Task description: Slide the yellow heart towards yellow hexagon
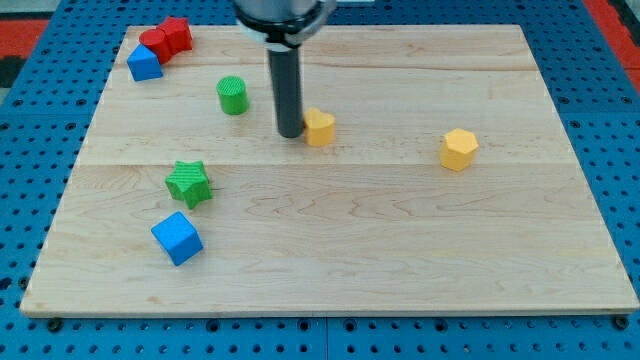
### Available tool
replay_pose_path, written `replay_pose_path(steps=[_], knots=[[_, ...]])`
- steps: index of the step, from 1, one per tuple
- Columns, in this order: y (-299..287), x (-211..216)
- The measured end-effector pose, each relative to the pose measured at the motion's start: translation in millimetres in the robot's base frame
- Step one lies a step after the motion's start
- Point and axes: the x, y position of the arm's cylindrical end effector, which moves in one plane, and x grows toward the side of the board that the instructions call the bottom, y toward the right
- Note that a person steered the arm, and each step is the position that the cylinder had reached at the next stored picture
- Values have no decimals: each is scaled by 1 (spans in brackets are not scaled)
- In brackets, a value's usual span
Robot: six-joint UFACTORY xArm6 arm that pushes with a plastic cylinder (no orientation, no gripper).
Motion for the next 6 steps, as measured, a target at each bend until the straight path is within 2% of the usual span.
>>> replay_pose_path(steps=[1, 2, 3, 5, 6], knots=[[58, 15], [17, -6], [64, -35], [198, -9], [177, -86]])
